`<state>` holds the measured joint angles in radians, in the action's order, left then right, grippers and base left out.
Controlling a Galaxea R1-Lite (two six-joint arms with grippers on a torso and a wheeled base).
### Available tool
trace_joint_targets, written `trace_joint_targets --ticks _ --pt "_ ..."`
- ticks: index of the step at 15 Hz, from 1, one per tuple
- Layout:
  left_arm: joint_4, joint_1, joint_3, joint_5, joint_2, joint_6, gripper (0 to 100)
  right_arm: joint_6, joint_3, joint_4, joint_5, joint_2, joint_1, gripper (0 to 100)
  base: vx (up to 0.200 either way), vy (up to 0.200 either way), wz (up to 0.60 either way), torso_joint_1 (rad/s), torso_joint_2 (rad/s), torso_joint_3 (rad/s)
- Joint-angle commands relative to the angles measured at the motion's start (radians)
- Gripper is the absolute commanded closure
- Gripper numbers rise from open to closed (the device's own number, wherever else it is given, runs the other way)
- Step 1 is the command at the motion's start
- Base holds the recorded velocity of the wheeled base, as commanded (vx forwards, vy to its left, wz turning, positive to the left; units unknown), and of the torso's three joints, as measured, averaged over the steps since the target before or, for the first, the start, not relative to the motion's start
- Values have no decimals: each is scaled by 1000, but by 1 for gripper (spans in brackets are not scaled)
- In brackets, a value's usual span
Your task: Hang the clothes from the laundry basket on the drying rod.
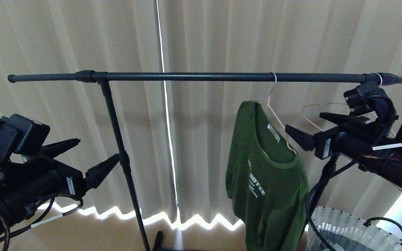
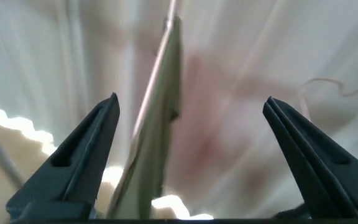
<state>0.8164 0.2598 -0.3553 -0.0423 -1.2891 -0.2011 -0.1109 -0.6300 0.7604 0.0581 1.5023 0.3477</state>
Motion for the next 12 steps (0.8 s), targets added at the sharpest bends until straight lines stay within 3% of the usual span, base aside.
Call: trace_joint_targets --ticks 1,7,12 --pt "1 -1 1 -1 4 0 0 10 46 -3 -4 -83 -7 0 0 0 0 0 0 0" --pt "0 -1 1 1 4 -1 0 11 113 -13 6 -131 -64 0 0 0 0 0 0 0" --pt "0 -1 1 1 4 -1 0 11 118 -12 6 -136 -139 0 -200 0 0 5 4 3"
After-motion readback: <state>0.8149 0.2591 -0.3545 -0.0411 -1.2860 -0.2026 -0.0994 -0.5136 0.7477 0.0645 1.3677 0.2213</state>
